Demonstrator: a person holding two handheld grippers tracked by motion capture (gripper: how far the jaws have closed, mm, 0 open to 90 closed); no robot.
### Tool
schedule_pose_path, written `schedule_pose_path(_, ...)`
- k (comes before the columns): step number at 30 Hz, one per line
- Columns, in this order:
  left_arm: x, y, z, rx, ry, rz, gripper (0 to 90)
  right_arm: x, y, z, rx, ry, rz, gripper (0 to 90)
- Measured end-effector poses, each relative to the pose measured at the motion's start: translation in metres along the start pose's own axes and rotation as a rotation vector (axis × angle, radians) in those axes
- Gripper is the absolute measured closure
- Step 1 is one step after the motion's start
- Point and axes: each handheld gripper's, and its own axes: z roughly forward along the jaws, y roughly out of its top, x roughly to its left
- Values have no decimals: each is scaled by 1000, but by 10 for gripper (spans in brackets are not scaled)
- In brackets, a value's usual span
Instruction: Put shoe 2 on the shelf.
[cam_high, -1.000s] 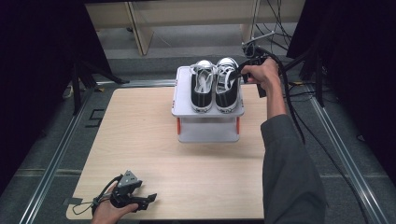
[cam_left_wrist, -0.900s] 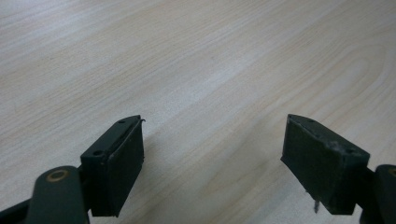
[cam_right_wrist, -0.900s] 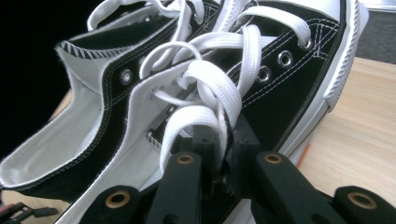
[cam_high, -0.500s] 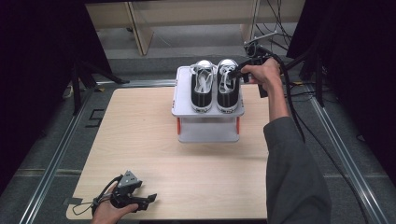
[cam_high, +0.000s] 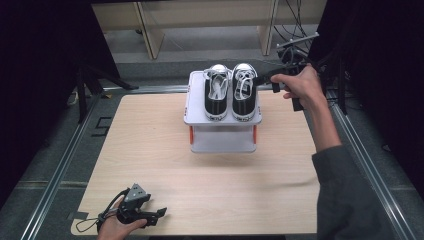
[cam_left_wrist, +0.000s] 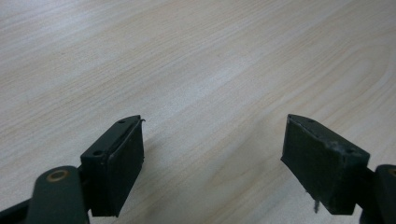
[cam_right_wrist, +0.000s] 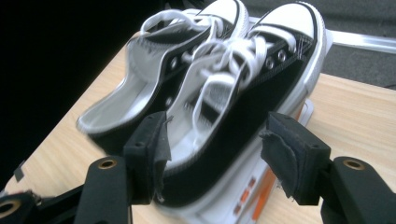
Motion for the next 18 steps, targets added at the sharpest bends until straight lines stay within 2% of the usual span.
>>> schedule_pose_path(2, 0, 0, 0, 1, 1, 3, 202, 1, -12, -7, -8, 4, -11, 399)
schedule_pose_path(4, 0, 0, 0, -1, 4, 8, 202, 0, -27, -16, 9, 12, -34, 395)
schedule_pose_path(9, 0, 0, 0, 1, 8, 11, 202, -4, -56, -27, 4, 35, -38, 385)
schedule_pose_path(15, 0, 0, 0, 4, 6, -1, 202, -6, -90, -35, -5, 56, -60, 367)
schedule_pose_path(18, 0, 0, 0, 4, 5, -1, 202, -7, -111, -35, -8, 46, -66, 353)
